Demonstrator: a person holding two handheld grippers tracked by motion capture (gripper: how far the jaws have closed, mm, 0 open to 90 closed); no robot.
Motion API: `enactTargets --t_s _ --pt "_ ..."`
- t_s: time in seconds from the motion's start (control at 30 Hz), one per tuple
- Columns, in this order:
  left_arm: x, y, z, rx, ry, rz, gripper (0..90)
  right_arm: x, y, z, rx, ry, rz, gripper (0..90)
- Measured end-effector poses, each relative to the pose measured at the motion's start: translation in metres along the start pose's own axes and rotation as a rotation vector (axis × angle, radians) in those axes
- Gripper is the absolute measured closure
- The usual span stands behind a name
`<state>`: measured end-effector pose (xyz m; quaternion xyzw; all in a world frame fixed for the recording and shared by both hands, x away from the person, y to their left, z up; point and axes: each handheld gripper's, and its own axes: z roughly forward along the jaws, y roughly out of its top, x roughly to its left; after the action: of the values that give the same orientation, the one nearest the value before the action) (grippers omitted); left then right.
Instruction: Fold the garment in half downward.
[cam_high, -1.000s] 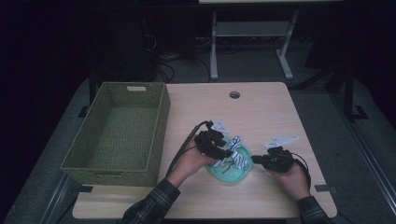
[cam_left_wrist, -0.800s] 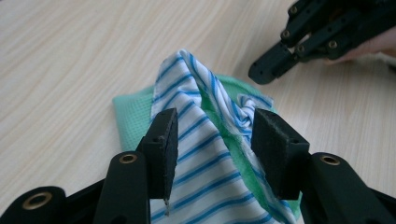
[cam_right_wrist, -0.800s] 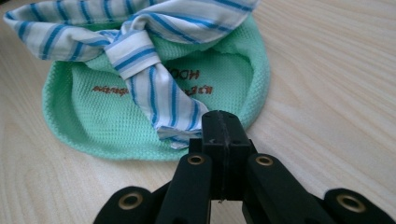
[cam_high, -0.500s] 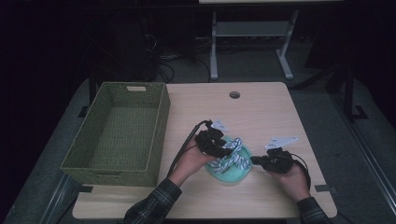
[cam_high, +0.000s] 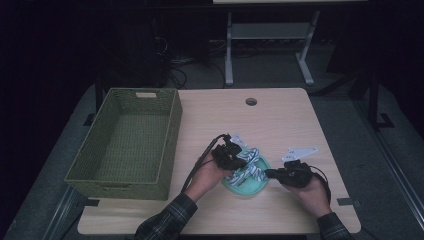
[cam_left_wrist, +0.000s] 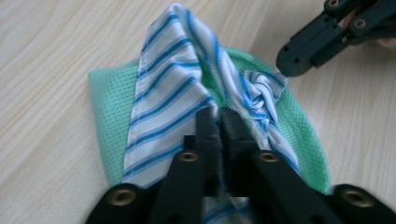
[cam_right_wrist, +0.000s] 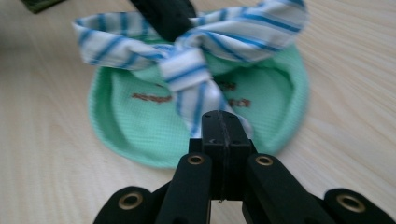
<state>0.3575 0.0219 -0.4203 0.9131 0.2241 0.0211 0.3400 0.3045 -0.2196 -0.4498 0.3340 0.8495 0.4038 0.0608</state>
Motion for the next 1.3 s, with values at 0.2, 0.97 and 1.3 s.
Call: enactTargets --t_s 0.2,0.97,1.3 --pt "0.000 0.004 -0.013 -0.027 0.005 -0.001 88.1 0.008 0.004 0.008 0.004 0.029 -0.013 90.0" --pt "-0.003 0.006 -0.023 -0.042 -0.021 0.016 87.2 -0.001 0.032 0.056 -0.029 0.087 0.001 90.0" --pt "-0.002 -0.004 0.002 0.031 -0.032 0.008 83.9 -0.010 0.022 0.051 0.024 0.044 0.026 90.0"
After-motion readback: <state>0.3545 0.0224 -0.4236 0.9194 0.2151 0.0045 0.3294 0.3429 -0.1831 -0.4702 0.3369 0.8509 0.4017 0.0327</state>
